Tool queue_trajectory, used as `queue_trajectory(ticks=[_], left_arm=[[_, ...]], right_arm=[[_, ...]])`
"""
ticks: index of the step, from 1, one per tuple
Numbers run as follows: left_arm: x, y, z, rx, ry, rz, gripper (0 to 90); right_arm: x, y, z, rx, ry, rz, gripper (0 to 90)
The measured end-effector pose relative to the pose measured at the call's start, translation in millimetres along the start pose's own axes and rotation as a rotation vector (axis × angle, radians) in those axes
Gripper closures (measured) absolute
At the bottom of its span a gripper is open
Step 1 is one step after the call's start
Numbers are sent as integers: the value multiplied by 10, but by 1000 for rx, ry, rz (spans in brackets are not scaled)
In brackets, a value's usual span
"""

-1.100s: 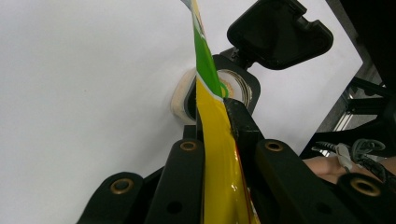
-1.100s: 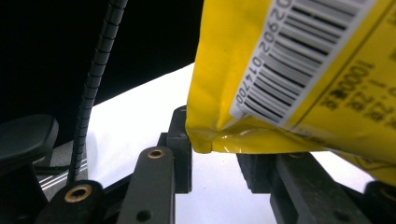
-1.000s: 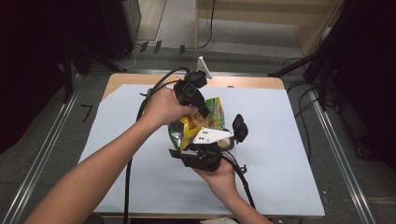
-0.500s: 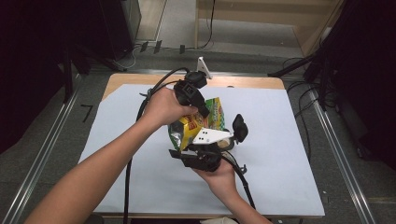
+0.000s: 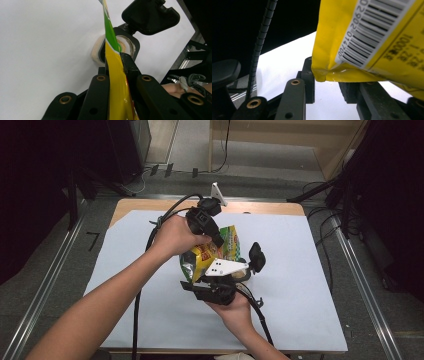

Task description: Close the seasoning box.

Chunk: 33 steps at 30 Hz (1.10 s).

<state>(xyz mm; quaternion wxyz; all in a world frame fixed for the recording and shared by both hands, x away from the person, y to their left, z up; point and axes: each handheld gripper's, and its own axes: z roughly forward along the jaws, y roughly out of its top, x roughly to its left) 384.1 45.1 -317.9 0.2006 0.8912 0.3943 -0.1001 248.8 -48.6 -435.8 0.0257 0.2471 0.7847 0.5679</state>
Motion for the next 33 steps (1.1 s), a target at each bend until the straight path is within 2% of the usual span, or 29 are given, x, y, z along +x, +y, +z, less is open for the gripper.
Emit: queue_trajectory(ticks=[4,33], left_arm=[[-19,-4,-8,-3,0,7,864],[34,-51,-8,9,3,-8,864]], right_arm=[[2,-1,-3,3,-14,-10,702],[19,-7,27,10,16,1,702]])
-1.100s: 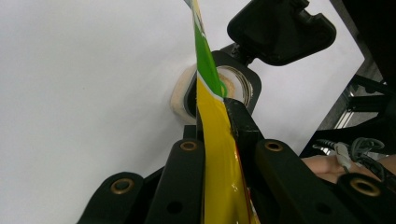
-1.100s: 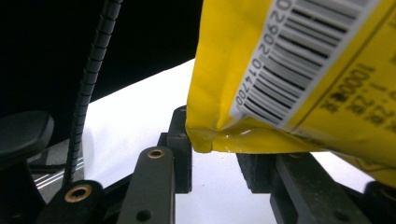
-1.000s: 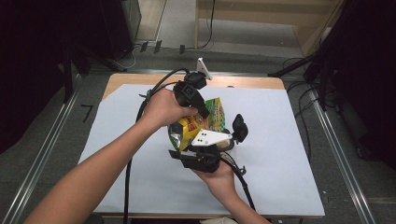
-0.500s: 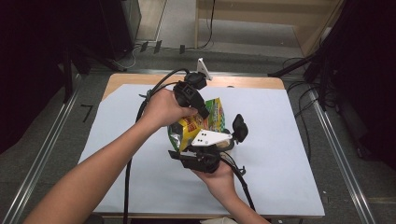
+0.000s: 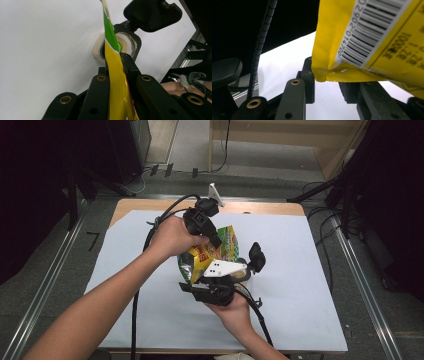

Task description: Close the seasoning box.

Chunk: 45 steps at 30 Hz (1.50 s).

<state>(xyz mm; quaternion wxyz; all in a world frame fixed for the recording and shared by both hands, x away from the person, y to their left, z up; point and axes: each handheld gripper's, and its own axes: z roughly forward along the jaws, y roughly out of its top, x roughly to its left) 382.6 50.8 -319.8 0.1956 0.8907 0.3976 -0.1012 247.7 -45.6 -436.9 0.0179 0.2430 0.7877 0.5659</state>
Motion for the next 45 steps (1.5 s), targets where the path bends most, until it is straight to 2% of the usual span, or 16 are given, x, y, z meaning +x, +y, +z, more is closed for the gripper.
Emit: queue_trajectory(ticks=[27,37,45], left_arm=[[78,-63,-30,7,1,-19,860],[100,-94,-1,5,-16,-18,861],[125,-126,14,1,-28,-20,861]], right_arm=[[39,22,13,9,21,10,702],[38,-11,28,19,23,10,701],[23,-69,55,22,30,32,694]])
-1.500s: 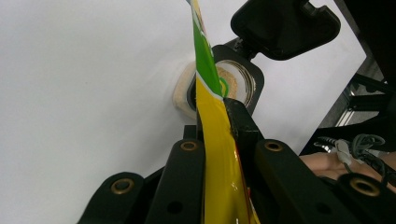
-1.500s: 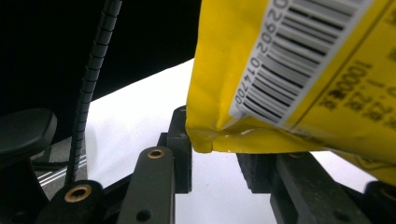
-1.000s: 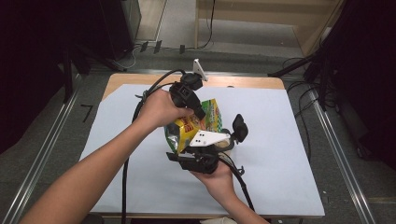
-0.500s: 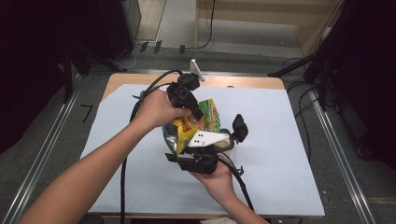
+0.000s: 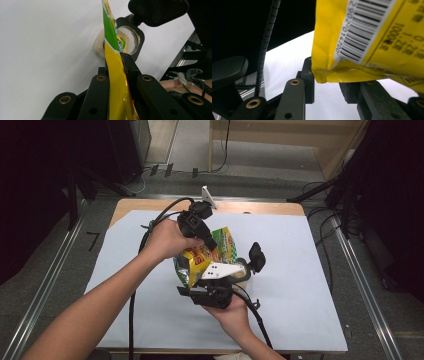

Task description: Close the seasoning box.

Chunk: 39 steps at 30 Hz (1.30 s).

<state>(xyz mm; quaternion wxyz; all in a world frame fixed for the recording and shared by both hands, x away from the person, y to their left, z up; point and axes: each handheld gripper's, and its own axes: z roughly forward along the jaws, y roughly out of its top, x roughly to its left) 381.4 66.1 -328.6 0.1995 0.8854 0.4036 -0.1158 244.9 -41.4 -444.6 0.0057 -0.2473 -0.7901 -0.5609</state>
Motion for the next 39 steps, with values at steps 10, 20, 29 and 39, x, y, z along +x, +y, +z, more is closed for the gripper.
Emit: queue_trajectory(ticks=[10,20,29,39], left_arm=[[28,-50,21,-18,-18,-2,861],[89,-129,67,-33,-45,-12,857],[121,-202,83,-50,-62,-9,855],[142,-289,92,-77,-71,12,853]], right_arm=[[-28,-48,17,9,-10,5,662],[-84,-139,66,28,-17,23,619],[-111,-205,110,53,-26,15,606],[-117,-256,135,67,-40,4,599]])
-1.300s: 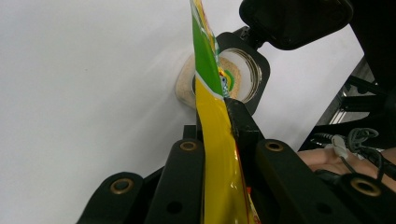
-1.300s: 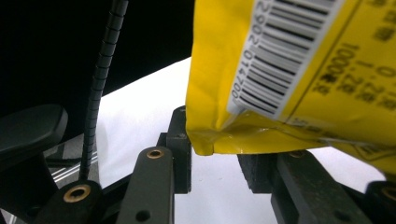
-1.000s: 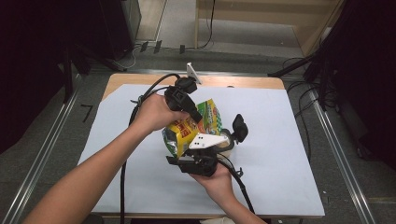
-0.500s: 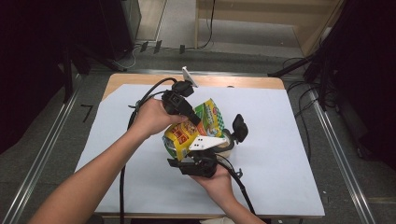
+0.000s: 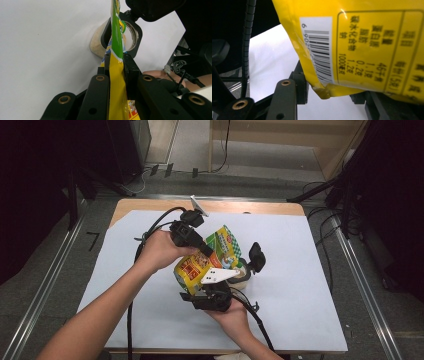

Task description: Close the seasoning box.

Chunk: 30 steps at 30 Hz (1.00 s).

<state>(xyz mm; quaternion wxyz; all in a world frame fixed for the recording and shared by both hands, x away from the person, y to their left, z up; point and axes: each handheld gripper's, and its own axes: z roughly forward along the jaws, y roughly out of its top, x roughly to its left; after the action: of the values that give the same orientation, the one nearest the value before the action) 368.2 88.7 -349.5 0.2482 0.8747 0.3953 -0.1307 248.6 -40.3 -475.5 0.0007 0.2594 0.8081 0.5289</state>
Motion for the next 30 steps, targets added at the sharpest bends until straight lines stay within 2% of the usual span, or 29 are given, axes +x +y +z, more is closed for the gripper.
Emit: queue_trajectory(ticks=[18,23,30], left_arm=[[25,-231,-11,-74,-26,38,851],[56,-278,-2,-103,-51,33,851],[79,-328,2,-112,-70,45,850]], right_arm=[[15,-91,60,38,-29,-48,582],[13,-116,73,42,-34,-55,579],[15,-150,86,56,-52,-88,579]])
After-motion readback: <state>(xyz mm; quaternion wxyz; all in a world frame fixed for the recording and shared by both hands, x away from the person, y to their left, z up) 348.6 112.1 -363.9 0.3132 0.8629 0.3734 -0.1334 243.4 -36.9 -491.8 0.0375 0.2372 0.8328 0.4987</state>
